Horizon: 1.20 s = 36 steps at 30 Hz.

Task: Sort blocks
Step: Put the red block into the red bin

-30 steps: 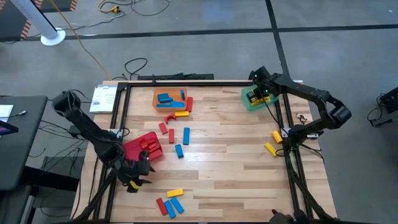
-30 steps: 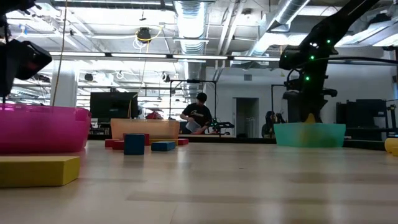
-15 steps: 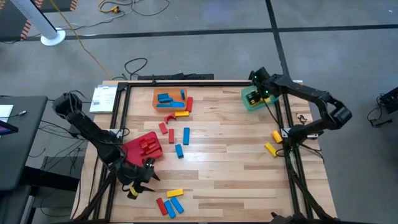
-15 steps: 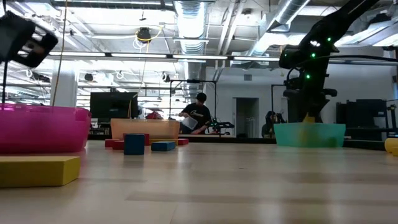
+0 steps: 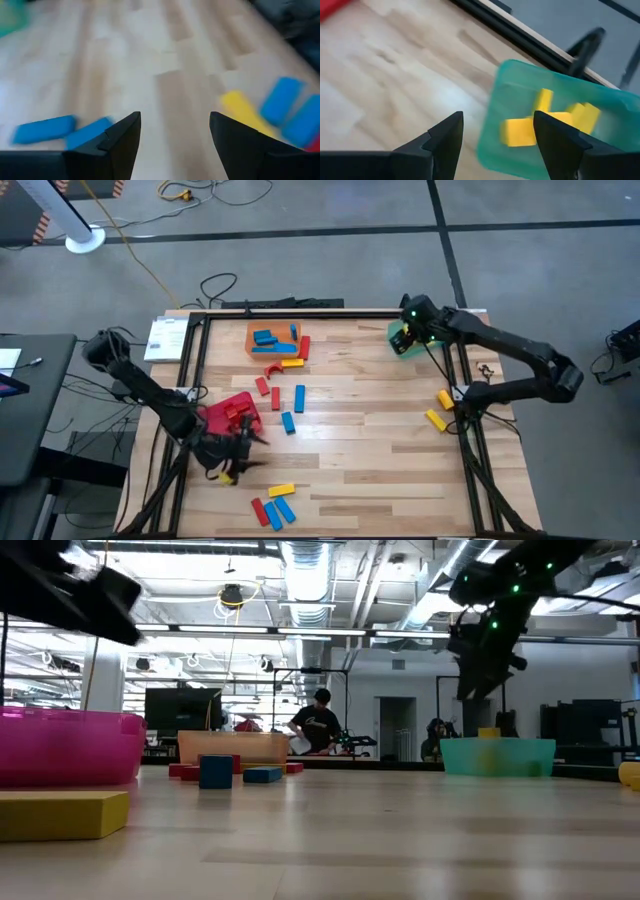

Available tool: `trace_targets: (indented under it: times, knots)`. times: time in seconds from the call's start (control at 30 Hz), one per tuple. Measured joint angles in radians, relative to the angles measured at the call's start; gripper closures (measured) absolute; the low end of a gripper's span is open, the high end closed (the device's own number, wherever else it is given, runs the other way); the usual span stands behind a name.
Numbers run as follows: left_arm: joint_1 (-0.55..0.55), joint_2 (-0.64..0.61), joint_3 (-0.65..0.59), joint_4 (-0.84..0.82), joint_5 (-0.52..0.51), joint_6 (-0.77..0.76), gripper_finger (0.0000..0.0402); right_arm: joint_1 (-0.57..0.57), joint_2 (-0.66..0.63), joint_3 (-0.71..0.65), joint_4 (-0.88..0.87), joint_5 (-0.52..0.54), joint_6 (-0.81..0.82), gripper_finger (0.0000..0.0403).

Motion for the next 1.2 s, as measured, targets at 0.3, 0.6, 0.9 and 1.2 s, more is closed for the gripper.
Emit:
trace_targets:
  times: [0.3, 0.6, 0.9, 1.2]
  knots:
    - [0.281, -0.018, 0.000, -0.077, -0.041, -0.040, 0.0168, 0.199, -0.028, 0.000, 0.000, 0.000, 0.063, 0.0148]
    - [0.469, -0.018, 0.000, -0.126, 0.080, 0.009, 0.0168, 0.409, -0.019, 0.000, 0.009, 0.008, 0.123, 0.0148]
    - [0.626, -0.018, 0.000, -0.144, 0.145, 0.031, 0.0168, 0.570, -0.013, 0.000, 0.122, 0.079, 0.133, 0.0148]
    - [0.609, -0.018, 0.001, -0.077, 0.322, 0.061, 0.0168, 0.637, 0.215, 0.000, 0.584, -0.053, -0.058, 0.0148]
